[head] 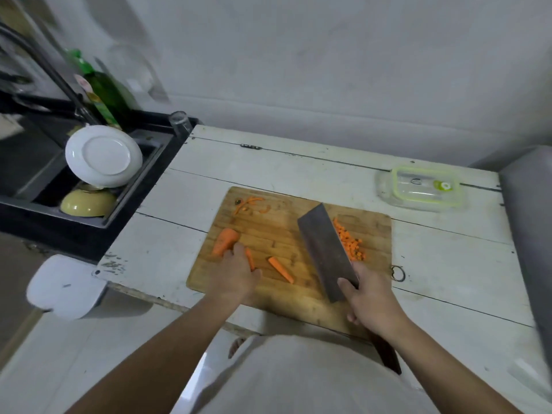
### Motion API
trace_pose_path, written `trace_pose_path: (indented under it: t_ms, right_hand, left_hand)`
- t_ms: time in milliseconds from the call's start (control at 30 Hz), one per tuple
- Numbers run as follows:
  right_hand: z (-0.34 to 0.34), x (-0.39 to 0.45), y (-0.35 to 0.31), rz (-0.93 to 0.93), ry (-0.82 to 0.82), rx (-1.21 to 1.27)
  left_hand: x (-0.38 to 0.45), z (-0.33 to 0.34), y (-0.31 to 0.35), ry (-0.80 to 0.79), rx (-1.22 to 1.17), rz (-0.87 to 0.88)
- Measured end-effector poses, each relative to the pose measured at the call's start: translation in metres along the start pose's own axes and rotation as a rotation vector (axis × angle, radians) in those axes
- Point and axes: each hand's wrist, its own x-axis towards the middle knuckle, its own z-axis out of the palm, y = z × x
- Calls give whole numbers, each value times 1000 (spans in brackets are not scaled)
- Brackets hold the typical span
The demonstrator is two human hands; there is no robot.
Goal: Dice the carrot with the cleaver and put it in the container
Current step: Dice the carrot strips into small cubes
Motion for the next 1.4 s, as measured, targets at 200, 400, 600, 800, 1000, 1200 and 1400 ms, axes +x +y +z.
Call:
trace_pose_path:
  t_ms: [200, 400, 600, 800, 1000, 1200, 1400]
  right_hand:
    - [4, -8, 1, 55, 19, 11]
    - [-3, -16, 2, 86, 103, 7]
    - [1, -17, 2, 103, 124, -11]
    - [5, -13, -1, 87, 72, -30]
    - [6, -16, 0, 89, 40, -51]
    - [8, -19, 0, 99, 22, -83]
    - [5, -20, -3, 127, 23, -74]
  left_hand:
    - [19, 0, 9, 23, 345, 813]
    - [16, 12, 16, -62, 200, 726]
    - [-8, 23, 7, -50, 94, 659]
    - [-11, 24, 8, -104, -73, 534]
    - [-19, 27, 16, -38, -74, 339]
    - [-25, 31, 37, -62, -142, 211]
    - [0, 22, 31, -147, 215, 699]
